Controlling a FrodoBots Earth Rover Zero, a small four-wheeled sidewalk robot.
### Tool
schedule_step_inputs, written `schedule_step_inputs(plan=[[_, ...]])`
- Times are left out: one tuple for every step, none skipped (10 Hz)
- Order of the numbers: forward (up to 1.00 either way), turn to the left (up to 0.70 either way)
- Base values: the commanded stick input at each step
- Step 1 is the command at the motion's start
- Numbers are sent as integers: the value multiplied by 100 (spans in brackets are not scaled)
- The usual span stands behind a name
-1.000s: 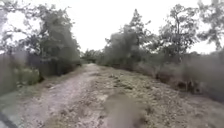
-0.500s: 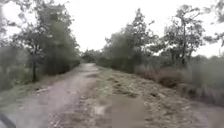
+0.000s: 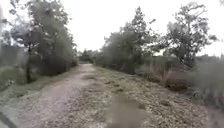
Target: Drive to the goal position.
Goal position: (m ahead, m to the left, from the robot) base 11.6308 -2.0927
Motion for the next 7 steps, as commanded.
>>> schedule_step_inputs(plan=[[70,0],[70,0],[70,0],[70,0],[70,0],[70,0],[70,0]])
